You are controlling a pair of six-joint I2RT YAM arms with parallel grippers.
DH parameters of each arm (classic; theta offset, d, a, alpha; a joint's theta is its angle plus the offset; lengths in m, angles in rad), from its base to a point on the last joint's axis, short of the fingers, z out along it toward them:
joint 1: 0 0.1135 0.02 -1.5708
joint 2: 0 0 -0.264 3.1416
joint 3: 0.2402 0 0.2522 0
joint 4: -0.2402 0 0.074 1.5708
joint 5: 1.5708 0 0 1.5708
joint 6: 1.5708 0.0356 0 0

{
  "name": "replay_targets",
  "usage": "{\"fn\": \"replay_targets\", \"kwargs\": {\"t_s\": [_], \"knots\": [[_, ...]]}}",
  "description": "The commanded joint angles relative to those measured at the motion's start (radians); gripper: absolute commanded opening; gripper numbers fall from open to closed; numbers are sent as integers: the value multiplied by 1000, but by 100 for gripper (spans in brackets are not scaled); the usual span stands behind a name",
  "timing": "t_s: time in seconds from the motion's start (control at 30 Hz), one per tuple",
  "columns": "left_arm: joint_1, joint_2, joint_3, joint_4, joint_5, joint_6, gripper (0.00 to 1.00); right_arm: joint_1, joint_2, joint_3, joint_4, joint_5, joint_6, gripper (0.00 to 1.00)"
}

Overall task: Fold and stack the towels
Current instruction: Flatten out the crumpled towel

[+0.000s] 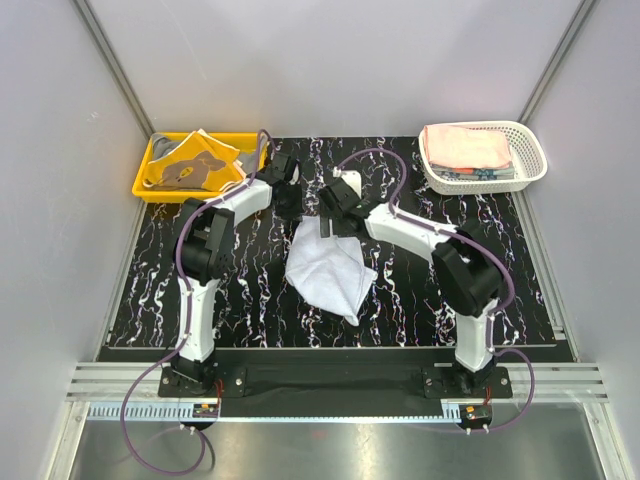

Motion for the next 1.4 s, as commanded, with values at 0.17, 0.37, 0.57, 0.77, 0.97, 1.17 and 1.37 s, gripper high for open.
{"fn": "replay_targets", "kwargs": {"t_s": [0.17, 0.37, 0.57, 0.77, 0.97, 1.17, 1.37], "knots": [[-3, -65, -11, 29, -28, -18, 0, -1, 138, 74, -62, 61, -28, 94], [0, -71, -17, 21, -48, -17, 0, -28, 96, 16, -57, 113, -40, 94], [5, -77, -26, 18, -57, -18, 0, -91, 28, -53, -54, 116, -55, 91], [6, -90, -34, 29, -48, -20, 0, -134, -41, -110, -31, 83, -74, 91], [5, -94, -17, 38, -5, -25, 4, -143, -66, -119, 3, 47, -95, 88], [6, -88, -8, 40, 17, -25, 15, -209, -46, -105, 82, -55, -143, 84], [8, -93, -4, 44, 23, -29, 35, -238, -24, -76, 98, -112, -155, 79]]}}
